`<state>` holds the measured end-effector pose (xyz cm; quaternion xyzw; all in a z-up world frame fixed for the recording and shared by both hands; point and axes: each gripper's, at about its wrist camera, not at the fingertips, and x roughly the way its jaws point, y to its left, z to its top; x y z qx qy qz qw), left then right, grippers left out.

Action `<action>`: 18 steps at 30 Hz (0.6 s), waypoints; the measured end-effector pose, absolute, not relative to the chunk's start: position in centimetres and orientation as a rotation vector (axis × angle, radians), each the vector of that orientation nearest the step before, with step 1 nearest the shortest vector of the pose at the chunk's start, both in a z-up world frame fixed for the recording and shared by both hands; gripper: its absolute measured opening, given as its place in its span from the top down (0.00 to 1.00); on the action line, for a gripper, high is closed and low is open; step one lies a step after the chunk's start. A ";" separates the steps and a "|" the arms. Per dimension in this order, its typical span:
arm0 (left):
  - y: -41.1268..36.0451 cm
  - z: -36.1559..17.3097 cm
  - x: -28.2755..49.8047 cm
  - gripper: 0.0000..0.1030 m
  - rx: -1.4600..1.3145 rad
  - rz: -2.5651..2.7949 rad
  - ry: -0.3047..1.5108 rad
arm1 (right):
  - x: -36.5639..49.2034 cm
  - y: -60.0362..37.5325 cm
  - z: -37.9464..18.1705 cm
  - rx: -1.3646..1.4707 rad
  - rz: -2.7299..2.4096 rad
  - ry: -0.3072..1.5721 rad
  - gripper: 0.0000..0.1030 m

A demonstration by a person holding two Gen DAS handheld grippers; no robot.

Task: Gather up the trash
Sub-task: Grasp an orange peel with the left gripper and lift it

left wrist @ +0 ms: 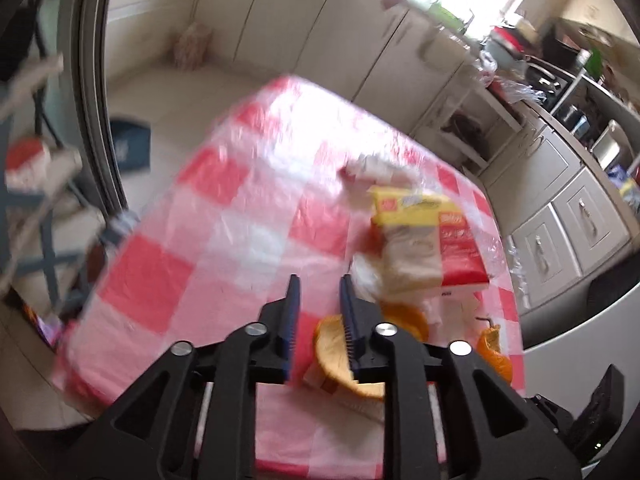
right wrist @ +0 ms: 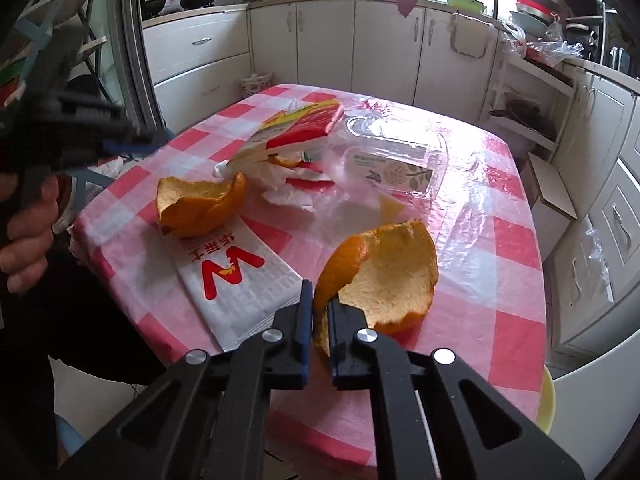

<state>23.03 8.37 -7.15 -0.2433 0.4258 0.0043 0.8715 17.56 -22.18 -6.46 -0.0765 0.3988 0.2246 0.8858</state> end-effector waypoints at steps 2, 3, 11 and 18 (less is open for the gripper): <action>8.1 -8.2 23.4 0.70 -0.548 -0.031 0.937 | 17.6 -22.3 -6.5 -0.154 0.463 0.836 0.93; 7.4 -8.5 23.7 0.64 -0.530 -0.047 0.954 | 17.6 -22.4 -6.6 -0.155 0.461 0.845 0.93; 2.5 -9.8 24.6 0.91 -0.313 -0.084 1.000 | 18.1 -22.7 -7.3 -0.123 0.449 0.865 0.87; 2.0 -6.3 23.2 0.94 -0.304 -0.112 0.852 | 17.7 -23.7 -5.6 -0.069 0.442 0.799 0.94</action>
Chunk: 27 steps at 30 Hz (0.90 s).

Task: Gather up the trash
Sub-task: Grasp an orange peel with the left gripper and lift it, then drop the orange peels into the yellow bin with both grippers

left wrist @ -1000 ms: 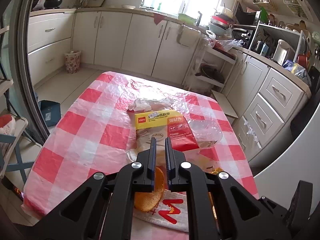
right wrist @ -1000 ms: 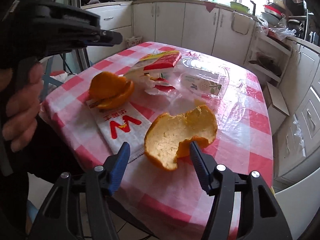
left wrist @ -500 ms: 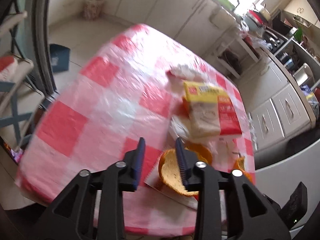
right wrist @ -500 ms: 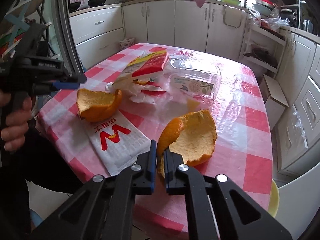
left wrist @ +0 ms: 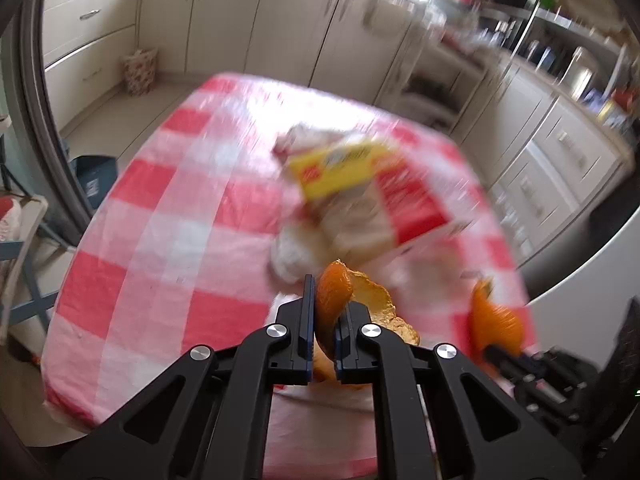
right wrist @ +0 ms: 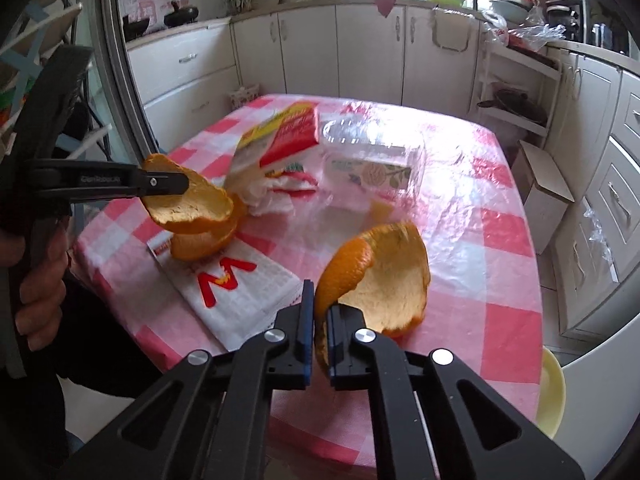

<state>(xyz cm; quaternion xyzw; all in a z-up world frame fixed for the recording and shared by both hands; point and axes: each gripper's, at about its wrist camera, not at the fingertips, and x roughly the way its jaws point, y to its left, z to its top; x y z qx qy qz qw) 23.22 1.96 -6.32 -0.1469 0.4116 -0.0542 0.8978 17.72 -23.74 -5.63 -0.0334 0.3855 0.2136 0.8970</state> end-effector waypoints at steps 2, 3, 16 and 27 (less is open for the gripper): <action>2.0 -4.7 22.6 0.94 -0.331 -0.143 0.779 | 17.6 -24.1 -5.0 -0.057 0.440 0.775 0.94; 2.0 -4.3 22.5 0.94 -0.334 -0.149 0.764 | 17.5 -24.2 -4.7 -0.052 0.438 0.763 0.94; -4.3 -2.7 21.5 0.94 -0.297 -0.275 0.736 | 16.1 -28.9 -1.8 0.008 0.333 0.663 0.94; -11.3 -2.3 20.3 0.94 -0.250 -0.399 0.743 | 15.1 -36.5 -1.8 0.079 0.140 0.657 0.94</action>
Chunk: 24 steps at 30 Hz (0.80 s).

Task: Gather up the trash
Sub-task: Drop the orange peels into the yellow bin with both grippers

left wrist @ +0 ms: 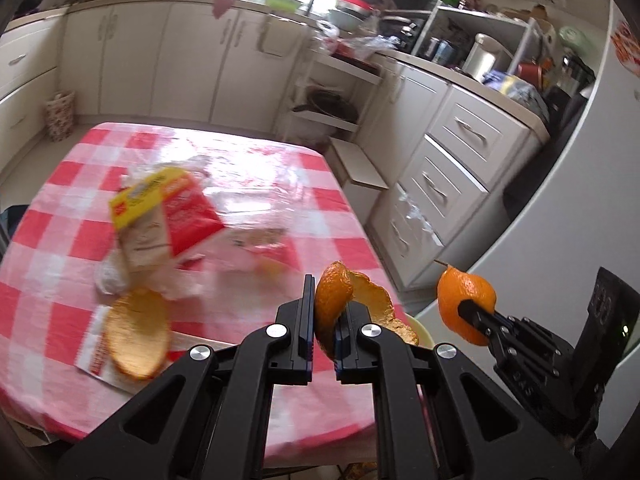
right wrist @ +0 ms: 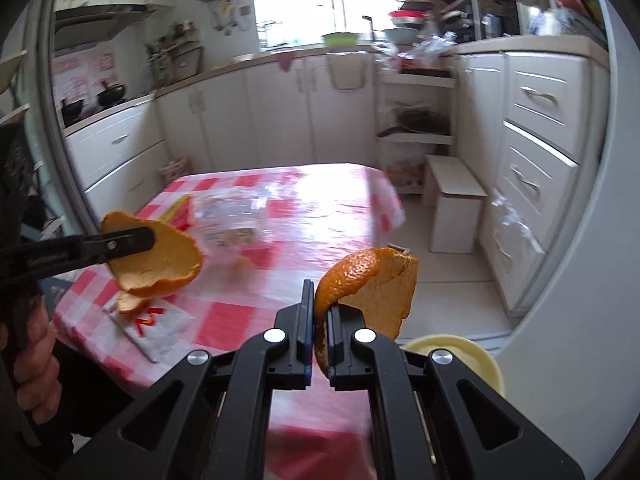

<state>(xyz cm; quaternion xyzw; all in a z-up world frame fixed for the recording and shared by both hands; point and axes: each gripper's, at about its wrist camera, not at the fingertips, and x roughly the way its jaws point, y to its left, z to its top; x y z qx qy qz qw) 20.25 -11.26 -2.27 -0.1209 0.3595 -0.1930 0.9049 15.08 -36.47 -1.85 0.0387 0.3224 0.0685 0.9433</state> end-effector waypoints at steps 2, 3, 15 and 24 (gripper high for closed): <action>-12.8 -2.4 20.2 0.94 -0.245 -0.423 0.750 | 15.0 -37.8 -2.2 0.090 0.111 0.668 0.94; -13.5 -2.4 20.2 0.94 -0.243 -0.432 0.752 | 15.1 -38.4 -2.4 0.096 0.097 0.675 0.94; -23.5 -2.7 21.3 0.94 -0.198 -0.528 0.772 | 14.4 -44.5 -3.4 0.237 -0.090 0.751 0.62; -27.5 -5.5 22.7 0.94 -0.178 -0.512 0.842 | 16.3 -46.5 -8.8 0.376 -0.039 0.967 0.31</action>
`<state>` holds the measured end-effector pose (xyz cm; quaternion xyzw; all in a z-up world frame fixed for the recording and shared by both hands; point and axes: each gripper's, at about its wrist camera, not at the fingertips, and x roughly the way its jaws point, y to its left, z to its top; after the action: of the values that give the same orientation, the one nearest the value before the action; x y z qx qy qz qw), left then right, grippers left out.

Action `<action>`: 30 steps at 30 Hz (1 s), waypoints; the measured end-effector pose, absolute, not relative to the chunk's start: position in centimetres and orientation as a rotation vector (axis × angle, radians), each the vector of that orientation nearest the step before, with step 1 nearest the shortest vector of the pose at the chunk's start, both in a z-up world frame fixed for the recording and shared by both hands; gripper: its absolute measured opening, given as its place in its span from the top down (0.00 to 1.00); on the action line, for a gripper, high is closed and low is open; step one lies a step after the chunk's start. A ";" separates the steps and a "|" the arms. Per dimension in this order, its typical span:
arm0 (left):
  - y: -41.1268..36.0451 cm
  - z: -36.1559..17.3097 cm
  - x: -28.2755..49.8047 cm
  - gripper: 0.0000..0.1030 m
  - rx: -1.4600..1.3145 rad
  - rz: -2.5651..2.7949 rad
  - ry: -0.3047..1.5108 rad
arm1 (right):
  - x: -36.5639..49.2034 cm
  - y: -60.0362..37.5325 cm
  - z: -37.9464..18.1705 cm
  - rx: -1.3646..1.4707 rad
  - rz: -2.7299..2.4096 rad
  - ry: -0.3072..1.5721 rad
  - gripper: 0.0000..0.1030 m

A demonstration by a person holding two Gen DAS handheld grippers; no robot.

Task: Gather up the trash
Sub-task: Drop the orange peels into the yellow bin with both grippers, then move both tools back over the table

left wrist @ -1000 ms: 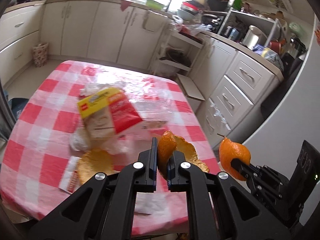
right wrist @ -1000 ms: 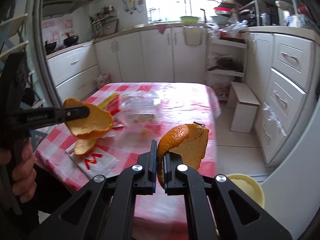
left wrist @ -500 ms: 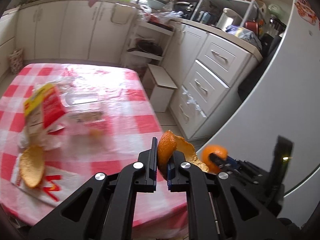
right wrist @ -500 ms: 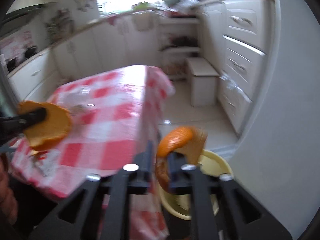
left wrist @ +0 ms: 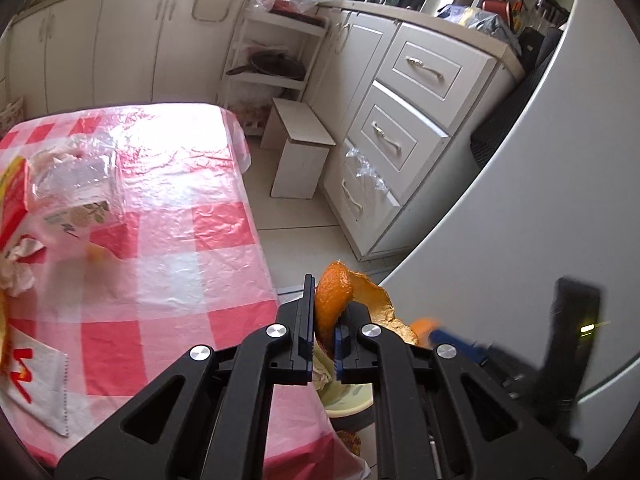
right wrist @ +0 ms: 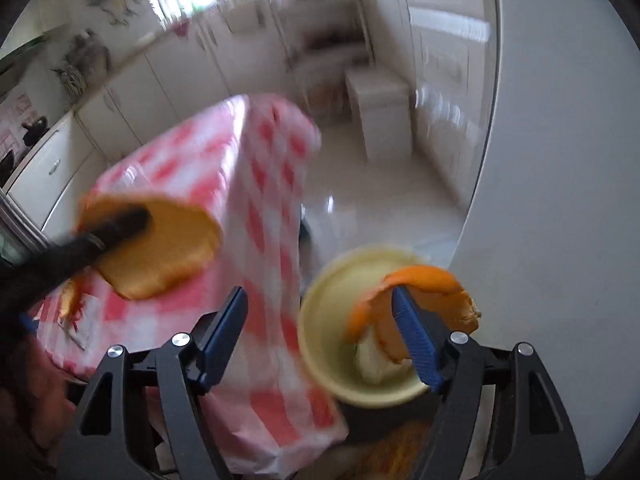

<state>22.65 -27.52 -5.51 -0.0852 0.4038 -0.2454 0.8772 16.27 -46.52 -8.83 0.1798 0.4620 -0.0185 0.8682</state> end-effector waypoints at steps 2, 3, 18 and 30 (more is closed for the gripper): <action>-27.7 -5.9 22.9 0.94 -0.181 -0.501 0.849 | 16.0 -47.0 -8.9 0.404 -0.038 0.965 0.31; -27.7 -6.1 23.0 0.94 -0.182 -0.495 0.852 | 15.9 -47.2 -8.7 0.412 -0.039 0.964 0.31; -34.1 -8.8 24.8 0.54 -0.068 -0.619 0.953 | 12.0 -47.3 -1.2 0.283 -0.173 0.651 0.31; -26.1 -4.6 24.6 0.34 -0.167 -0.436 0.879 | 12.8 -42.4 1.5 0.241 -0.004 0.593 0.24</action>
<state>24.64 -26.09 -4.60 -0.0801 0.4218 -0.2093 0.8786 12.80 -42.40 1.49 0.1183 0.2913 -0.0019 0.9493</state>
